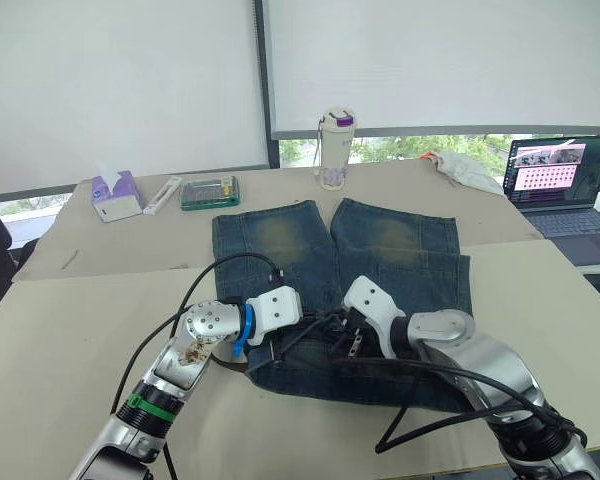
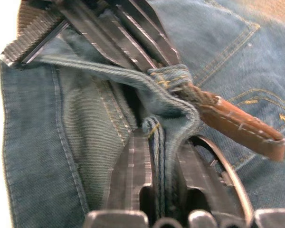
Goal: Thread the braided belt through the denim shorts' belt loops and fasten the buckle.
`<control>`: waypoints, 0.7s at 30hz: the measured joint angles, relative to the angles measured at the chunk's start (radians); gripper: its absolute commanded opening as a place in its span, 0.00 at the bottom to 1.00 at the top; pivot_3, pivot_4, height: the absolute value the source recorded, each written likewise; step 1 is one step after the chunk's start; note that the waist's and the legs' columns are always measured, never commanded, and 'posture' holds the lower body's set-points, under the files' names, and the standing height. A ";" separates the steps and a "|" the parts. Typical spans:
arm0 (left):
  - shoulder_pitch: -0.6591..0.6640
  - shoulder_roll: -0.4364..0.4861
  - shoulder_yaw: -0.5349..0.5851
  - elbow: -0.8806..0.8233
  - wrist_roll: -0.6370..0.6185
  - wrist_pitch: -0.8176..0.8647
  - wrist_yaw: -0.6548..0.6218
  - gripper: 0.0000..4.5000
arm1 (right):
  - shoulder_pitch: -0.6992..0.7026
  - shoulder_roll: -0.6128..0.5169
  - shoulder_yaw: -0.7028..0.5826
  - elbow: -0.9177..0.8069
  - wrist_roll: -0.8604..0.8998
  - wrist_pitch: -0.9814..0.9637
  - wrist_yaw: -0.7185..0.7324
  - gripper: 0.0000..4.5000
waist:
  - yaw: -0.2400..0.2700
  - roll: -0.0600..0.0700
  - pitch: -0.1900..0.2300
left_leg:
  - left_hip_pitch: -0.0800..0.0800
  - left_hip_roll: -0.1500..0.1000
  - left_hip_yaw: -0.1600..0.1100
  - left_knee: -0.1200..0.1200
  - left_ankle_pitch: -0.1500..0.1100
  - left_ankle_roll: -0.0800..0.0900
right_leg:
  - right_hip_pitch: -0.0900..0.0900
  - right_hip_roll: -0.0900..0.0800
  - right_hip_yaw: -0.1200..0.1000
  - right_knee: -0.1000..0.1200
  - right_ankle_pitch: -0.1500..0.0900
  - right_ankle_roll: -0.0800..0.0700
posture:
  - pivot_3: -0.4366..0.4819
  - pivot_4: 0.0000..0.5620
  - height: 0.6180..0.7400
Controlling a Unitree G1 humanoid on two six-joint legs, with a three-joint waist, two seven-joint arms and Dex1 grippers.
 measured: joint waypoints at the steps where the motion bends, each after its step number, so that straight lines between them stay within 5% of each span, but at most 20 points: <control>1: 0.000 0.001 0.003 -0.003 -0.009 0.014 -0.004 0.00 | 0.018 -0.008 -0.012 -0.023 0.019 -0.006 0.012 0.43 | 0.000 0.000 0.000 | 0.000 0.000 0.000 0.000 0.000 0.000 | 0.000 0.000 0.000 0.000 0.000 0.000 | 0.48 0.27 1.00; 12: 0.006 0.004 0.005 -0.028 -0.027 0.057 -0.015 0.00 | 0.063 -0.091 -0.273 -0.118 0.236 0.005 0.055 0.43 | 0.001 0.000 0.000 | 0.001 0.000 0.001 0.000 -0.001 0.002 | 0.001 0.000 0.001 -0.001 0.000 0.000 | 0.48 0.27 1.00; 21: 0.004 0.012 0.006 -0.027 -0.038 0.050 -0.035 0.00 | -0.032 -0.181 -0.117 0.016 0.041 -0.184 0.014 0.43 | 0.000 0.000 0.000 | 0.000 0.001 0.002 0.000 0.001 -0.001 | 0.000 0.000 0.002 -0.001 0.000 0.000 | 0.48 0.27 1.00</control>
